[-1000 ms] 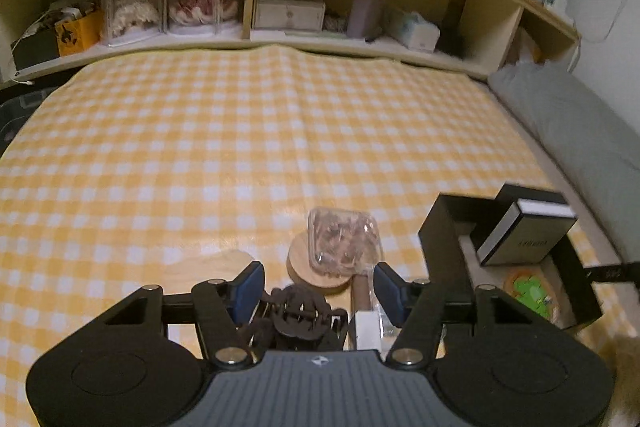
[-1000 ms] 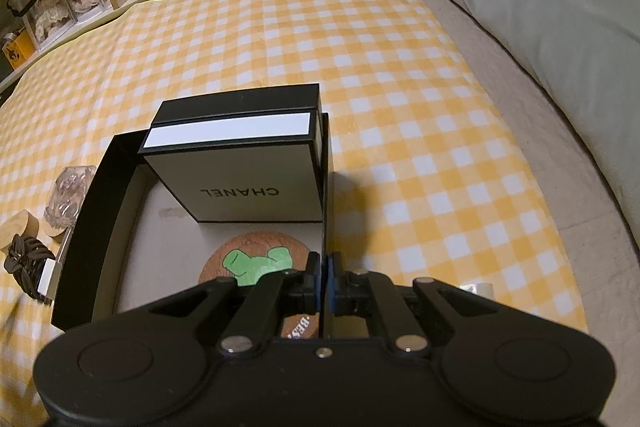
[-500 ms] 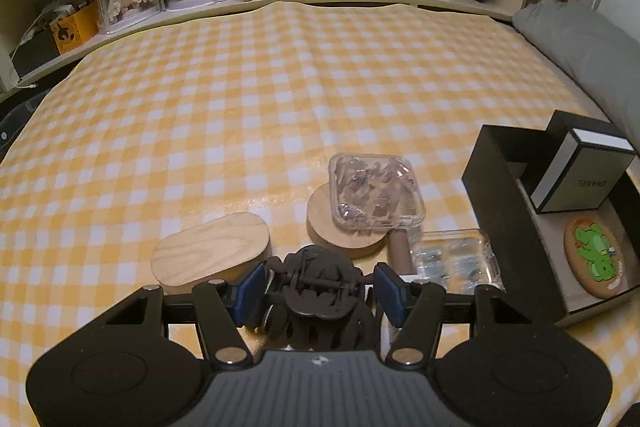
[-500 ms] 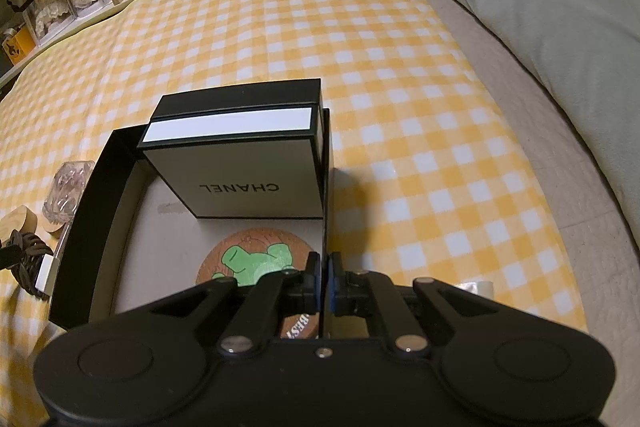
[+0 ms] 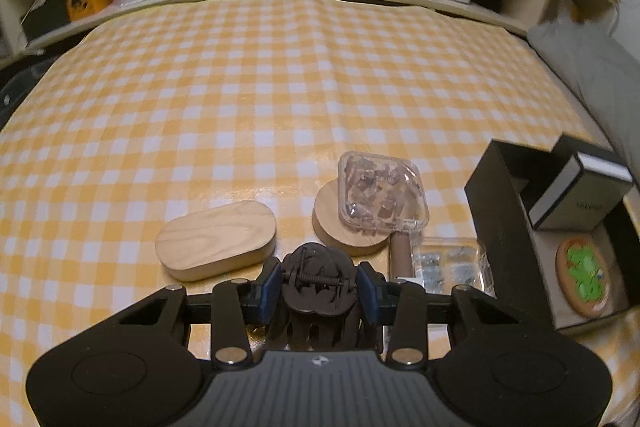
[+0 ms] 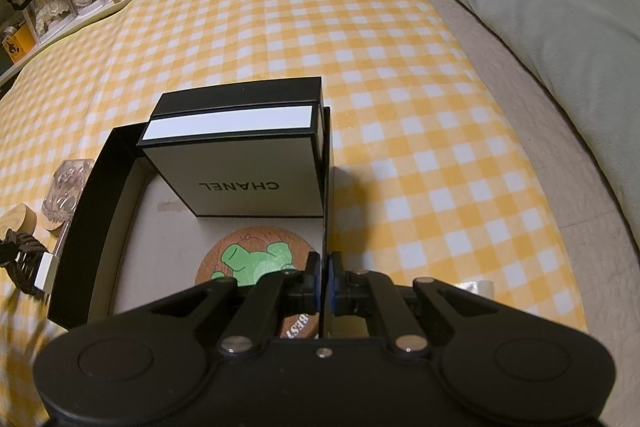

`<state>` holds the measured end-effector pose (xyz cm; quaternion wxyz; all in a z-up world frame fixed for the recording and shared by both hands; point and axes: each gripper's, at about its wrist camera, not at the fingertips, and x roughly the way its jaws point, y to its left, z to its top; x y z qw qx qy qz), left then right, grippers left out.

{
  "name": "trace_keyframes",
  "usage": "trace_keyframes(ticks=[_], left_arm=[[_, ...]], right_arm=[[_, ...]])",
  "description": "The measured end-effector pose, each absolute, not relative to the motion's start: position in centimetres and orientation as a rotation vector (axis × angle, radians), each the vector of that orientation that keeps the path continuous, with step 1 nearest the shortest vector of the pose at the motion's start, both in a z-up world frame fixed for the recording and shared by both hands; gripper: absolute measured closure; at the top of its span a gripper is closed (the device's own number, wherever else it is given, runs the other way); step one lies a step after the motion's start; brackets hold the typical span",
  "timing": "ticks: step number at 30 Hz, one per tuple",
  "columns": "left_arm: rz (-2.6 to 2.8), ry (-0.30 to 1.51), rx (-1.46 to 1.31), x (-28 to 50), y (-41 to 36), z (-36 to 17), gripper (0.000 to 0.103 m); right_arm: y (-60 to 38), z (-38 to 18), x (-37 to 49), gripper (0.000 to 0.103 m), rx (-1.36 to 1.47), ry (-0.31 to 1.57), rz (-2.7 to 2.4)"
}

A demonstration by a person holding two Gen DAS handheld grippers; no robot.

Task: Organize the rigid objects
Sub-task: 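Grasp the black hair claw clip with the left tool, then carry the claw clip into the black box onto the coaster and release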

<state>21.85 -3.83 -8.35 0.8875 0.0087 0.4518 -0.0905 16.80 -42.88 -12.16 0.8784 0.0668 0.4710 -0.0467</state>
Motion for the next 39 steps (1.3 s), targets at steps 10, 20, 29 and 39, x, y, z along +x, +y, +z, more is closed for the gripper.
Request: trace_keyframes(ticks=[10, 20, 29, 39], left_arm=[[-0.177, 0.848, -0.159, 20.7, -3.1, -4.2, 0.061], [-0.376, 0.815, -0.286, 18.8, -9.7, -2.5, 0.061], [-0.646, 0.703, 0.053, 18.2, -18.7, -4.9, 0.061], [-0.821, 0.773, 0.252, 18.4, -24.6, -9.4, 0.061]], right_arm=[[-42.8, -12.1, 16.8, 0.099, 0.139, 0.983, -0.099], [-42.7, -12.2, 16.8, 0.099, 0.134, 0.984, -0.099], [-42.7, -12.3, 16.7, 0.098, 0.129, 0.984, -0.098], [-42.6, -12.3, 16.7, 0.098, 0.131, 0.987, -0.099]])
